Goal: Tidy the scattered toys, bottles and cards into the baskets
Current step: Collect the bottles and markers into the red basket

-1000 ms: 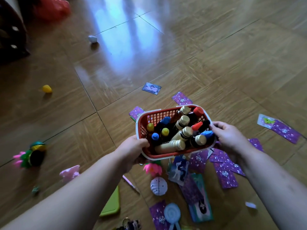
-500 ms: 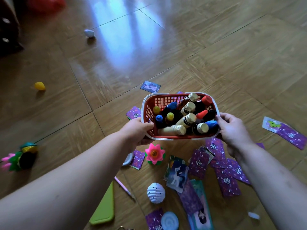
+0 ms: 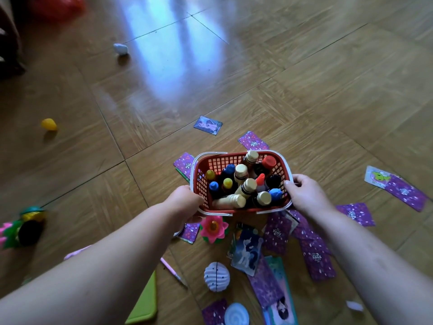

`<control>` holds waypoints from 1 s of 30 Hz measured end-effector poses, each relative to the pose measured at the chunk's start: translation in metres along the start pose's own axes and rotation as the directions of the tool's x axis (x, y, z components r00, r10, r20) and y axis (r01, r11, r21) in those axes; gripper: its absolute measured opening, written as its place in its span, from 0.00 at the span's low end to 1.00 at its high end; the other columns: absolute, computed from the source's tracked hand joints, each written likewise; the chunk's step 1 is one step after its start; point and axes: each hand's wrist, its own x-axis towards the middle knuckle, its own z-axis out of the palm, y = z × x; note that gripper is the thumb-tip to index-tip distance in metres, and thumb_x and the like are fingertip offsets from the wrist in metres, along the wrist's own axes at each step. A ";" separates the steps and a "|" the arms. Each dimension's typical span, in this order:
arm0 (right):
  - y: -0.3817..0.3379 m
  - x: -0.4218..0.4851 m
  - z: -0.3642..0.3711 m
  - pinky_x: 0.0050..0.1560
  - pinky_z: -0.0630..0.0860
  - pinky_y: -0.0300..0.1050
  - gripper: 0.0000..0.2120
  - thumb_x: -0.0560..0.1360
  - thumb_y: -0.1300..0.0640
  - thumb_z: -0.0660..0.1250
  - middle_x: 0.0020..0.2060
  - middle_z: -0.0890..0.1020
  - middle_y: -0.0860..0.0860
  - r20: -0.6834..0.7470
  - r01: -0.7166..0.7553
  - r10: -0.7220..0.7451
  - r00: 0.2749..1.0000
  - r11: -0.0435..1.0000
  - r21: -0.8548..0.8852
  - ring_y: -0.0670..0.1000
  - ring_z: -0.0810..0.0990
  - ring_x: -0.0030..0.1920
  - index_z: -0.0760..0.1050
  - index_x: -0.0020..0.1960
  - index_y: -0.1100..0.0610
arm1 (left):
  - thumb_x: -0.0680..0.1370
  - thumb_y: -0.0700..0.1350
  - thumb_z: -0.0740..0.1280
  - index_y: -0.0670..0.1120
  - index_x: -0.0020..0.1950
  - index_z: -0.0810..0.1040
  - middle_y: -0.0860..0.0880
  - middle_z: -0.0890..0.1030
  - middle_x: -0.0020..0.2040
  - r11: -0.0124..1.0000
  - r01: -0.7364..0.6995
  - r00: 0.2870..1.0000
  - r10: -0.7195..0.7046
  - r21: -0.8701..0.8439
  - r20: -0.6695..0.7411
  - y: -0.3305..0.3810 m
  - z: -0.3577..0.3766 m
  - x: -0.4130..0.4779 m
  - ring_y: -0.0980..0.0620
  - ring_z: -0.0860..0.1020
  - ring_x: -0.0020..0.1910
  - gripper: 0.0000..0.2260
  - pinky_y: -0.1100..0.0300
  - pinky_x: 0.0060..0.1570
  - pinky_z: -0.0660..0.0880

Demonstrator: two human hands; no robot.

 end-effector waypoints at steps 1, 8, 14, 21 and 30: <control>-0.003 -0.002 0.000 0.55 0.77 0.54 0.12 0.78 0.54 0.63 0.50 0.84 0.55 -0.020 0.016 -0.016 1.000 1.000 -0.027 0.57 0.81 0.51 0.78 0.58 0.55 | 0.79 0.36 0.61 0.43 0.51 0.75 0.38 0.82 0.49 1.000 0.009 1.000 -0.009 0.003 -0.006 0.000 0.000 0.000 0.44 0.82 0.40 0.05 0.52 0.40 0.81; 0.003 -0.014 0.001 0.49 0.78 0.51 0.10 0.77 0.56 0.63 0.44 0.84 0.54 -0.052 0.053 -0.056 0.997 0.997 -0.054 0.57 0.81 0.47 0.79 0.54 0.57 | 0.81 0.39 0.61 0.41 0.56 0.75 0.38 0.83 0.49 0.999 0.048 0.999 -0.047 0.025 -0.022 -0.002 0.000 -0.001 0.45 0.83 0.38 0.06 0.55 0.34 0.80; 0.003 -0.005 0.004 0.51 0.77 0.52 0.10 0.78 0.55 0.61 0.45 0.83 0.57 0.014 -0.027 0.028 1.000 0.996 -0.082 0.59 0.80 0.49 0.78 0.50 0.59 | 0.80 0.45 0.63 0.40 0.58 0.77 0.40 0.83 0.51 0.993 0.015 0.997 -0.006 0.113 -0.076 0.004 0.000 -0.004 0.44 0.83 0.45 0.11 0.56 0.36 0.81; 0.004 -0.009 0.010 0.59 0.73 0.52 0.16 0.80 0.51 0.59 0.57 0.79 0.58 -0.001 -0.031 0.031 1.000 0.994 -0.108 0.59 0.76 0.58 0.73 0.63 0.58 | 0.78 0.49 0.63 0.42 0.53 0.78 0.43 0.83 0.48 0.974 -0.045 0.985 0.080 0.224 -0.152 0.008 0.006 -0.012 0.44 0.82 0.47 0.11 0.46 0.51 0.81; 0.003 -0.016 0.006 0.48 0.69 0.45 0.11 0.80 0.56 0.59 0.54 0.80 0.59 0.027 0.031 -0.027 0.999 0.982 -0.184 0.59 0.77 0.54 0.73 0.59 0.60 | 0.71 0.59 0.73 0.46 0.71 0.66 0.52 0.76 0.60 0.960 -0.187 0.972 0.212 0.209 -0.100 0.002 0.003 -0.030 0.51 0.76 0.56 0.35 0.55 0.54 0.75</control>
